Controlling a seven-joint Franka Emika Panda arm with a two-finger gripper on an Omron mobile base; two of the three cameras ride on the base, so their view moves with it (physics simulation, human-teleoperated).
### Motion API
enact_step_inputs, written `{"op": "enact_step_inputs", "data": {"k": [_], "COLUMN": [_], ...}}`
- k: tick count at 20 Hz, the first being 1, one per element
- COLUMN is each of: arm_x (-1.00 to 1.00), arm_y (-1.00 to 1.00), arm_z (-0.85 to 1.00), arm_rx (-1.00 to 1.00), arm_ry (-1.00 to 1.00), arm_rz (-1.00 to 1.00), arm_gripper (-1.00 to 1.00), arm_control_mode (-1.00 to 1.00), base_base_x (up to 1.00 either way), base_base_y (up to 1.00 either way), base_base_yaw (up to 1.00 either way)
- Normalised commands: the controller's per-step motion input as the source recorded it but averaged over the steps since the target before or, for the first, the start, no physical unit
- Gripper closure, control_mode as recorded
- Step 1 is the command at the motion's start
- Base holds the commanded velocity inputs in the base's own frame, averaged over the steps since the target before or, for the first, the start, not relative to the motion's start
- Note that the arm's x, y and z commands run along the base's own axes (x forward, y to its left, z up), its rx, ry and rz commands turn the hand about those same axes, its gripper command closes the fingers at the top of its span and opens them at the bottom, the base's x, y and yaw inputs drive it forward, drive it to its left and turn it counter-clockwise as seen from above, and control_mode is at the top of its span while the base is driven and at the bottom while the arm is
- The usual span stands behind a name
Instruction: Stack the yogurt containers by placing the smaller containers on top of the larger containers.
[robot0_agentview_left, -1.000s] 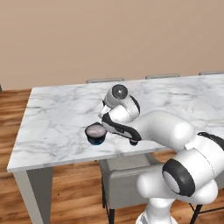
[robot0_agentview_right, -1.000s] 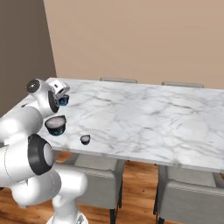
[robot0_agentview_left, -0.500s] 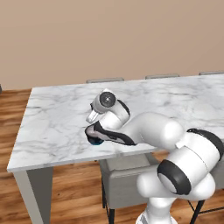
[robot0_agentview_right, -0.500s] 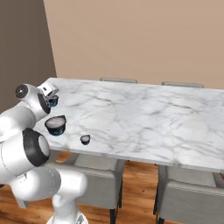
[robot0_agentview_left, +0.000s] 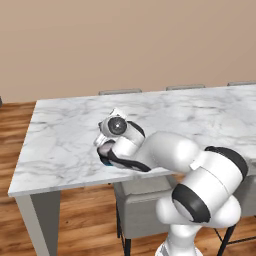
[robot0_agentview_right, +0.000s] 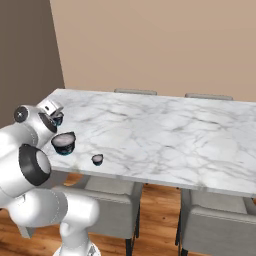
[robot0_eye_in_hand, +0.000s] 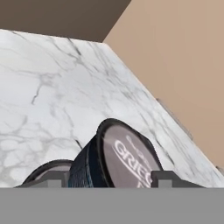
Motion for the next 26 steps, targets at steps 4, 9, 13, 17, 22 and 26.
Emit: {"op": "enact_step_inputs", "data": {"k": [4, 9, 13, 17, 22, 26], "arm_x": [0.00, 0.00, 0.00, 0.00, 0.00, 0.07], "arm_y": [0.00, 0.00, 0.00, 0.00, 0.00, 0.00], "arm_z": [-0.21, -0.28, -0.28, -0.32, -0.33, -0.22], "arm_rx": [0.00, 0.00, 0.00, 0.00, 0.00, 0.00], "arm_ry": [0.00, 0.00, 0.00, 0.00, 0.00, 0.00], "arm_rz": [0.00, 0.00, 0.00, 0.00, 0.00, 0.00], "arm_gripper": [1.00, 1.00, 1.00, 1.00, 1.00, 1.00], "arm_control_mode": [-1.00, -1.00, -1.00, -1.00, -1.00, -1.00], "base_base_x": [0.00, 0.00, 0.00, 0.00, 0.00, 0.00], "base_base_y": [0.00, 0.00, 0.00, 0.00, 0.00, 0.00], "base_base_yaw": [0.00, 0.00, 0.00, 0.00, 0.00, 0.00]}}
